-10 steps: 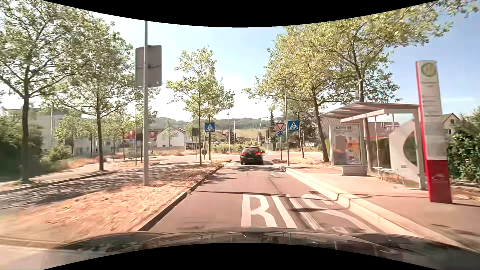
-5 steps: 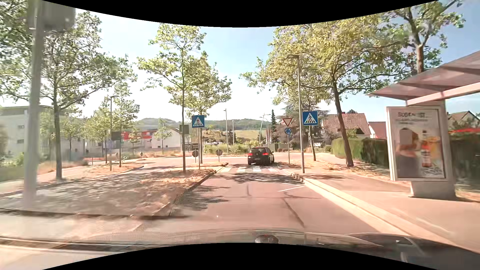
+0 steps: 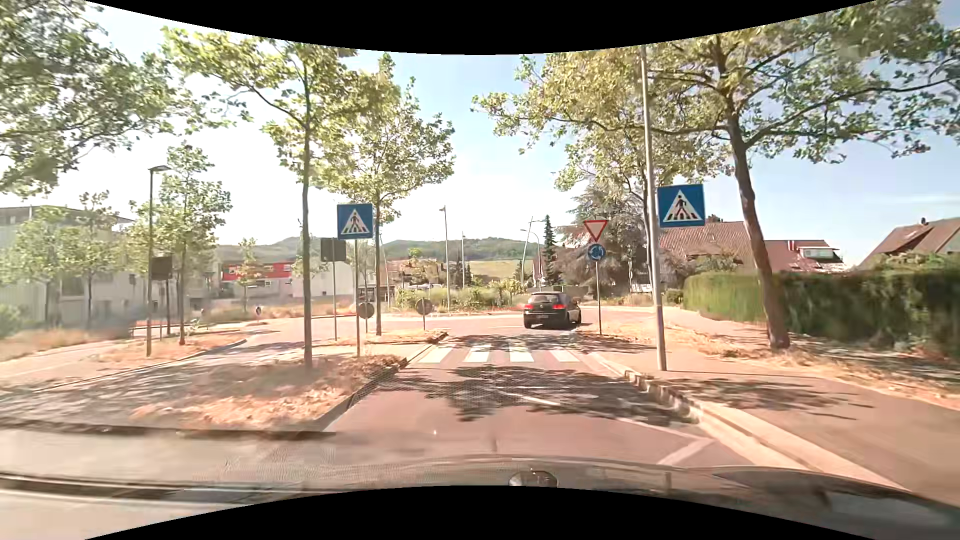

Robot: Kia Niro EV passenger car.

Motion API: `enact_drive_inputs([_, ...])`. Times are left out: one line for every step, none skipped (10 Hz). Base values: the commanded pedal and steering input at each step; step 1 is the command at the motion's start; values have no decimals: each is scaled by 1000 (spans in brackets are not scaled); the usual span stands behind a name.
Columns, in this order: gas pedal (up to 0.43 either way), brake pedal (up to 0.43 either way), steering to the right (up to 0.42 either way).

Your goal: Follow the waypoints while adhering to traffic rules and regulations

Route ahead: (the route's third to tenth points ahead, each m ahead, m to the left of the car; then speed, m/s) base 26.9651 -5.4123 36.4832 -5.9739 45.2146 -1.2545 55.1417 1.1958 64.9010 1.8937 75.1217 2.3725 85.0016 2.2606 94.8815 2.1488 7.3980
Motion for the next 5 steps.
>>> enact_drive_inputs([0,207,-1])
enact_drive_inputs([0,207,-1])
enact_drive_inputs([0,207,-1])
enact_drive_inputs([0,201,-1])
enact_drive_inputs([0,183,-1])
